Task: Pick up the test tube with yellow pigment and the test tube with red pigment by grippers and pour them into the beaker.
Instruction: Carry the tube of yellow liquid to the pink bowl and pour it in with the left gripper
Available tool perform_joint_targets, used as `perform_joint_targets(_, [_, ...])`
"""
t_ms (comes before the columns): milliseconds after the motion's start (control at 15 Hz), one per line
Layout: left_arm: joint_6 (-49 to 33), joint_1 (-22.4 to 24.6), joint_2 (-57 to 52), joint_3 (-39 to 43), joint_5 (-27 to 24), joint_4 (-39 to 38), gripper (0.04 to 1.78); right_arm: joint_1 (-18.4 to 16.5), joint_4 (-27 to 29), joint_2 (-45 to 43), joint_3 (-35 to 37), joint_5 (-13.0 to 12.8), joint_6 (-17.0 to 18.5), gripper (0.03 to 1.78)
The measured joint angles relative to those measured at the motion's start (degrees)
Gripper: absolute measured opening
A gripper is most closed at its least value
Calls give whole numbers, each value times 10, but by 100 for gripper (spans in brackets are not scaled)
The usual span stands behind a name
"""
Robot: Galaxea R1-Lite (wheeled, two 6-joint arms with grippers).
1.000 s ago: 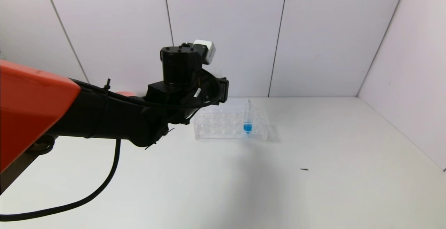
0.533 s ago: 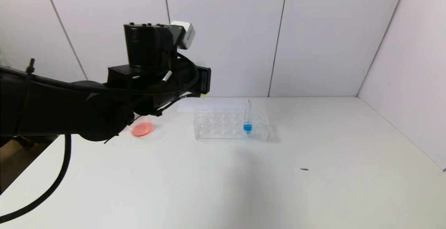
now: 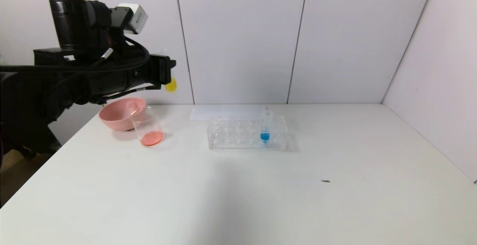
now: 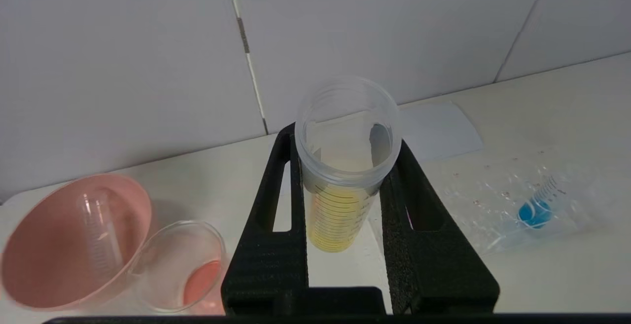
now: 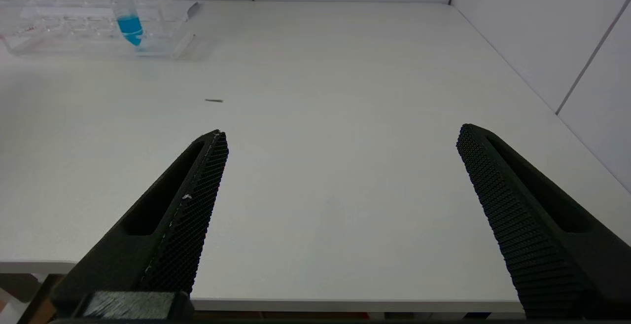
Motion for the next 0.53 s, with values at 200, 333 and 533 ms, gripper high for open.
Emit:
perform_joint_targets(200, [0,64,-12,0,-40,14,44,0,0,0,0,0,0,170])
perform_joint_targets(333, [0,100,-16,0,-68,20,44,0,0,0,0,0,0,170])
perform_joint_targets(533, [0,135,-18,0,-78,25,44,0,0,0,0,0,0,170])
